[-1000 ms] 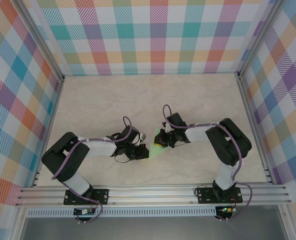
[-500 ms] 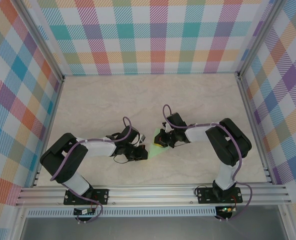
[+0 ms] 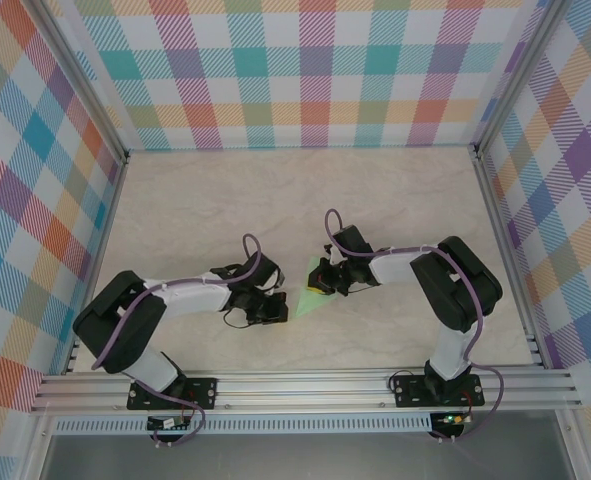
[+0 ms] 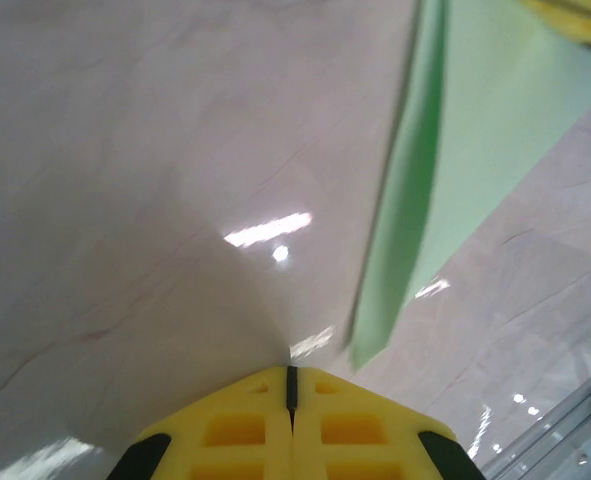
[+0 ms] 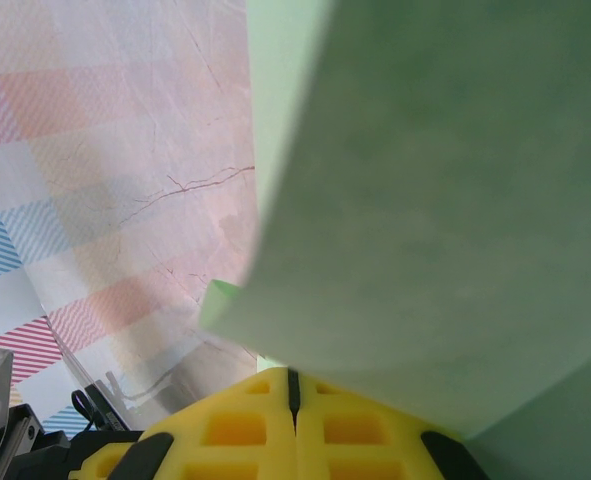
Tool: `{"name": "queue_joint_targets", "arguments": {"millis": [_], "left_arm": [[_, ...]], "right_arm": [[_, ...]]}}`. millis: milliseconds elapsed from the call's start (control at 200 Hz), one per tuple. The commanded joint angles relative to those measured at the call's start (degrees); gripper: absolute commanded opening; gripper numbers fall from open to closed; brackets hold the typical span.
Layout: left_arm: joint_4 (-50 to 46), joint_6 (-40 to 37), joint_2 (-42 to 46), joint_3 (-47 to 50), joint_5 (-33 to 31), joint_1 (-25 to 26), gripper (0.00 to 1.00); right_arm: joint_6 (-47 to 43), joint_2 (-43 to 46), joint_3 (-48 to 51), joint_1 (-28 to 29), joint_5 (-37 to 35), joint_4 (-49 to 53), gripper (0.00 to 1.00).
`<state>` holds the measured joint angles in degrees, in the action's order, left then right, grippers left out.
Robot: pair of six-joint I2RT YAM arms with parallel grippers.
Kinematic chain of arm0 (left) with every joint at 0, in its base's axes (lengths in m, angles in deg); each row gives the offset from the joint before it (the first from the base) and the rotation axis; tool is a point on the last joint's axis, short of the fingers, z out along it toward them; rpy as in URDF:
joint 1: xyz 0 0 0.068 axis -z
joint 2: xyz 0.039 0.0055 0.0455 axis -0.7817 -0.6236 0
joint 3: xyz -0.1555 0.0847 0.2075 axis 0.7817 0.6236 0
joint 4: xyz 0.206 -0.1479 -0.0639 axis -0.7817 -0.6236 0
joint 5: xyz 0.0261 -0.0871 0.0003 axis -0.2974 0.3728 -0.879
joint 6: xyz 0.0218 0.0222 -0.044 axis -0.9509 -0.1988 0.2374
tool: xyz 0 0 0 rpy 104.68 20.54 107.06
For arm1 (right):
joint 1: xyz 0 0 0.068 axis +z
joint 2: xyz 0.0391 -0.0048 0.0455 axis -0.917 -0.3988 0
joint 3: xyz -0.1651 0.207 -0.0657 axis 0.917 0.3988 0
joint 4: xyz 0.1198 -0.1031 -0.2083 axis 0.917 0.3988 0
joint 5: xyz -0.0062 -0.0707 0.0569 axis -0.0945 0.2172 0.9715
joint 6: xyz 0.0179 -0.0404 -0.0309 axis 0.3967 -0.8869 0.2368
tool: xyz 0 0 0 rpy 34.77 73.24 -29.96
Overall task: Fold a paper plane with a square sheet of paper (pick it up from the middle)
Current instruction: Fourth fold the wing at the center of the table.
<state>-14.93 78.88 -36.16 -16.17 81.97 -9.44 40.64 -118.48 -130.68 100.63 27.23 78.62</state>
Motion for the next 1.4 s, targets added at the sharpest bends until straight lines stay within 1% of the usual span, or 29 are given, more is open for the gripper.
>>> {"name": "queue_joint_targets", "arguments": {"millis": [0,100,275,350,470,650,830,1070,1235,1395], "left_arm": [[-9.9,0.4,4.0,0.9,-4.0,0.2,0.05],[-9.0,0.7,6.4,-0.8,-3.8,0.2,0.06],[-1.6,2.5,6.1,-4.3,-1.3,0.1,0.08],[3.0,3.4,4.2,-5.9,-0.3,0.2,0.08],[7.4,4.3,-0.1,-7.7,2.6,0.4,0.08],[14.4,6.6,-6.9,-7.8,6.1,0.8,0.09],[11.3,5.5,-10.4,-7.4,3.2,1.1,0.09],[4.5,2.2,-9.3,-3.9,-2.8,1.0,0.08],[3.9,1.9,-9.1,-1.4,-2.6,1.0,0.07],[2.8,1.9,-4.6,1.4,-2.3,1.1,0.07]], "right_arm": [[-0.7,-3.9,1.7,-0.4,-6.1,6.1,0.04],[-0.7,-3.8,1.6,-0.4,-6.3,6.4,0.04],[-0.2,-3.7,1.8,-0.4,-7.2,6.5,0.04],[0.2,-3.7,2.0,-0.3,-7.5,6.3,0.04],[0.5,-3.9,2.0,-0.4,-7.6,6.2,0.04],[0.4,-3.9,2.3,-0.4,-7.5,6.3,0.04],[0.2,-3.9,2.3,-0.3,-7.7,6.7,0.04],[0.1,-3.9,2.4,-0.4,-8.0,7.0,0.04],[0.1,-4.0,2.4,-0.4,-8.0,7.1,0.04],[0.0,-3.7,2.5,-0.4,-8.2,7.4,0.04]]}}
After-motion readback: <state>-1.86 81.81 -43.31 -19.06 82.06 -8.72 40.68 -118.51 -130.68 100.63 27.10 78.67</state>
